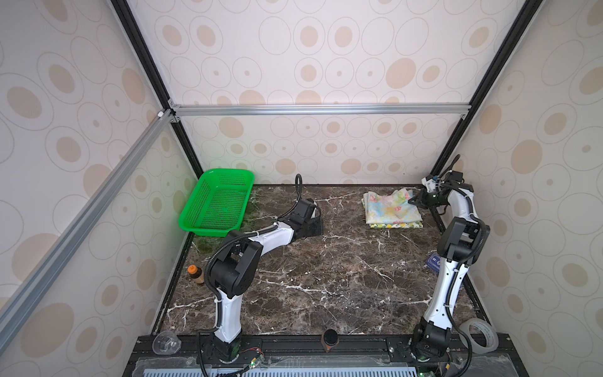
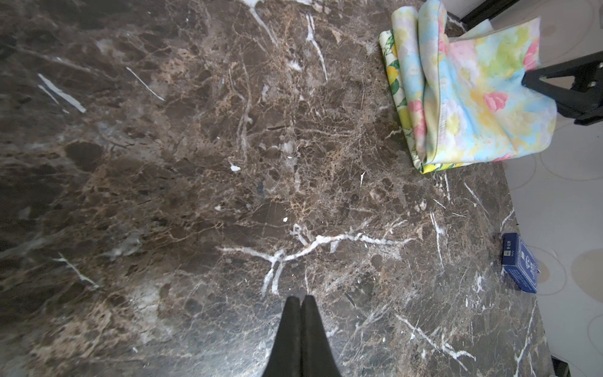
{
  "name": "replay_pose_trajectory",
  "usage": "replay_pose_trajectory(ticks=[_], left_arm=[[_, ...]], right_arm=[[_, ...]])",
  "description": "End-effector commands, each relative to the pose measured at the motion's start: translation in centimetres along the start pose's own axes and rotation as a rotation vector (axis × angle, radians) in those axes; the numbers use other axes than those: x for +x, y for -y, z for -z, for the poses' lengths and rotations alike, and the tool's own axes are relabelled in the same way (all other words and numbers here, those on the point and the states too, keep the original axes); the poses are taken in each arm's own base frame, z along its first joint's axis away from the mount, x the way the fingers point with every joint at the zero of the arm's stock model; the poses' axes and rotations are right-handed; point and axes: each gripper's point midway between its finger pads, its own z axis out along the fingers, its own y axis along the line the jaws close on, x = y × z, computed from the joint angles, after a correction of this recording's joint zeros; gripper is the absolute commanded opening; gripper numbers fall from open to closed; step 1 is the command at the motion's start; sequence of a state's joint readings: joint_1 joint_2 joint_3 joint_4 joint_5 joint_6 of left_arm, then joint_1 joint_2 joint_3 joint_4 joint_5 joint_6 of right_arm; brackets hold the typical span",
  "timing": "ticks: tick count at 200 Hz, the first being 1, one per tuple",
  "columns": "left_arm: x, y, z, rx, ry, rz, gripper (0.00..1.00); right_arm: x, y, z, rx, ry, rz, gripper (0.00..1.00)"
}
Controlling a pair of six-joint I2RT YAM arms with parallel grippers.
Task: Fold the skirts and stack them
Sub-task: 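Open the right gripper to release the floral skirt on the stack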
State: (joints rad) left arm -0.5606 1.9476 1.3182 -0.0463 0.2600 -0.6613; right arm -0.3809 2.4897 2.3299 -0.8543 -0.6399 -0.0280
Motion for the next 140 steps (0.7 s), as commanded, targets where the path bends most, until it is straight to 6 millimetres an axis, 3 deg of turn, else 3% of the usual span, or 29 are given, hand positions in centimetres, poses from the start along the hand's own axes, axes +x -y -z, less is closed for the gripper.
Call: replay_pose_trajectory(ticks=[1, 16, 24, 49, 63, 69, 79, 90, 98, 114, 123, 140], left_arm=[[-1.4, 0.3, 1.8, -0.004, 0.05, 0.012, 0.0], [-1.4, 0.2, 2.0, -0.008, 0.058, 0.01, 0.0], [-1.4, 0.2, 2.2, -0.008, 0.064, 0.008, 0.0], [-1.9, 0.1, 2.8, -0.009, 0.088, 0.0, 0.03], [-2.4, -0.1, 3.4, -0.013, 0.111, 0.0, 0.16], [-2.6, -0.2, 3.7, -0.019, 0.122, 0.002, 0.25], [-3.2, -0.8, 4.5, -0.036, 0.144, 0.008, 0.39], [-4.3, -1.6, 5.9, -0.067, 0.184, 0.01, 0.48], [-5.2, -2.9, 7.3, -0.114, 0.226, 0.013, 0.56], [-7.2, -6.1, 11.4, -0.244, 0.336, 0.016, 0.84], [-7.8, -8.9, 13.8, -0.35, 0.385, 0.027, 0.88], [-8.0, -14.3, 18.1, -0.542, 0.459, 0.037, 0.91]], right_arm=[[-0.7, 2.1, -0.5, 0.095, 0.032, -0.01, 0.49], [-1.6, 2.6, 0.1, 0.147, 0.07, -0.008, 0.6], [-1.0, 3.1, 0.1, 0.175, 0.065, -0.026, 0.65], [-1.8, 2.6, 2.4, 0.231, 0.134, -0.021, 0.7], [-2.2, 2.3, 4.1, 0.281, 0.185, -0.019, 0.72], [-2.2, 2.1, 5.1, 0.307, 0.201, -0.016, 0.73], [-1.6, 1.4, 6.3, 0.323, 0.212, -0.011, 0.75], [-0.5, 0.4, 7.4, 0.337, 0.226, -0.016, 0.77], [0.5, -0.7, 8.1, 0.343, 0.24, -0.008, 0.79], [3.3, -2.9, 8.9, 0.385, 0.26, 0.017, 0.86], [5.2, -4.0, 9.0, 0.415, 0.259, 0.028, 1.0], [9.0, -6.2, 8.8, 0.452, 0.256, 0.072, 1.0]])
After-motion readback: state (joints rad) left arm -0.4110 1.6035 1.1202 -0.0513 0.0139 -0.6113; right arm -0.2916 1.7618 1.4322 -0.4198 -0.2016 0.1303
